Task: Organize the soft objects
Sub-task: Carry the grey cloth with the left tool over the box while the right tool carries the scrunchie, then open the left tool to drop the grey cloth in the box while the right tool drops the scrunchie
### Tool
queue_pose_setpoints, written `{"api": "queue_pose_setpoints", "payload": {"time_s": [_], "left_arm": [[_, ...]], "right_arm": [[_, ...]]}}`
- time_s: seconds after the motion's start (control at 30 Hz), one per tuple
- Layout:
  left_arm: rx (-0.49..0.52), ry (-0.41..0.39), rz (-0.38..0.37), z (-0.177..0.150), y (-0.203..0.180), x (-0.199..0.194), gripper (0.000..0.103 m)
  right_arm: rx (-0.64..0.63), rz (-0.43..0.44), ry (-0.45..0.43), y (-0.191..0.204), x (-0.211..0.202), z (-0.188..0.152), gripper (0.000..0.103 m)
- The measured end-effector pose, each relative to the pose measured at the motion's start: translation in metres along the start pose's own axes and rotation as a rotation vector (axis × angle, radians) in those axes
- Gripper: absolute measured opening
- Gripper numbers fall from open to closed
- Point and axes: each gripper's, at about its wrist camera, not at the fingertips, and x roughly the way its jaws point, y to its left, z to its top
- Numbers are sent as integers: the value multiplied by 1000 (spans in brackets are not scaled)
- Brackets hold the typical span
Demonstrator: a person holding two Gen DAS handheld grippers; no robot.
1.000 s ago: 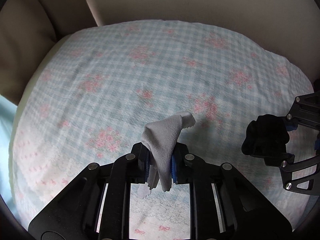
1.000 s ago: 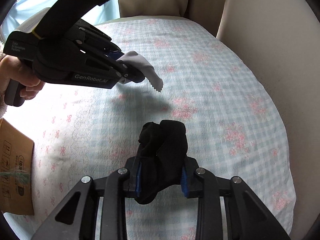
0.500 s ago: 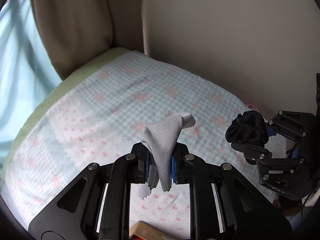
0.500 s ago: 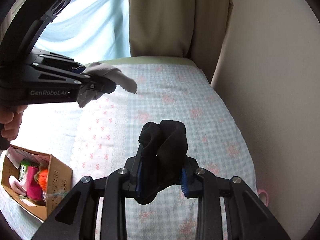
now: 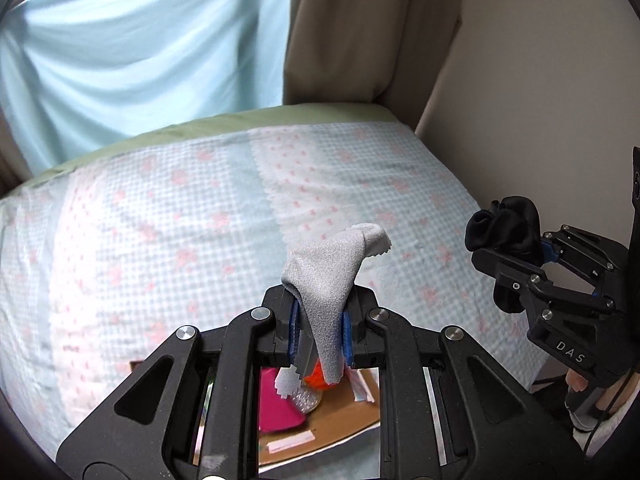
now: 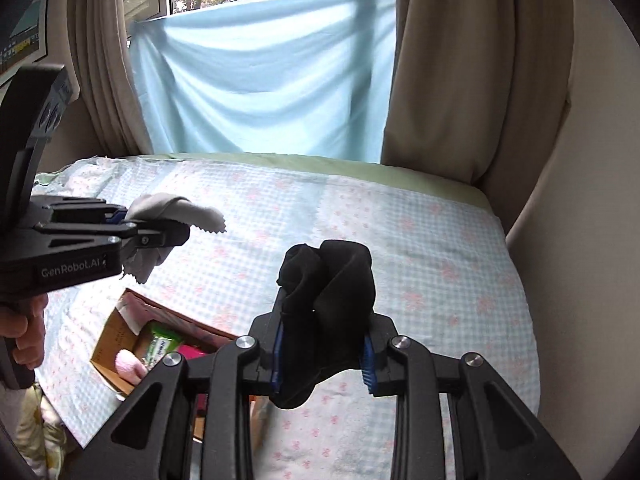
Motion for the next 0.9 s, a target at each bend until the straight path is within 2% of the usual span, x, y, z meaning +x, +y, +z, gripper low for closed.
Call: {"api": "queue_pose_setpoints", "payload": {"time_s": [0.17, 0.27, 0.37, 0.47, 0.6, 0.8, 0.9], "left_arm": [[-132, 23, 60, -37, 55, -29, 14], [-175, 56, 69, -59, 84, -31, 14], [-197, 119, 80, -87, 106, -16, 14], [-295, 191, 51, -113, 129, 2, 14], [-428, 259, 49, -138, 146, 21, 14], [-394, 335, 116, -151, 143, 55, 14], [-404, 359, 117, -155, 145, 69, 14]], "right_arm": [[51, 102, 60, 55, 6, 10, 27], [60, 114, 121, 89, 16, 12, 27], [87, 123, 186, 111, 31, 9, 27], [115, 114, 255, 128, 51, -3, 27], [205, 123, 362, 143, 81, -23, 27], [258, 126, 491, 158, 115, -54, 27], [269, 138, 529, 160, 132, -62, 27]]}}
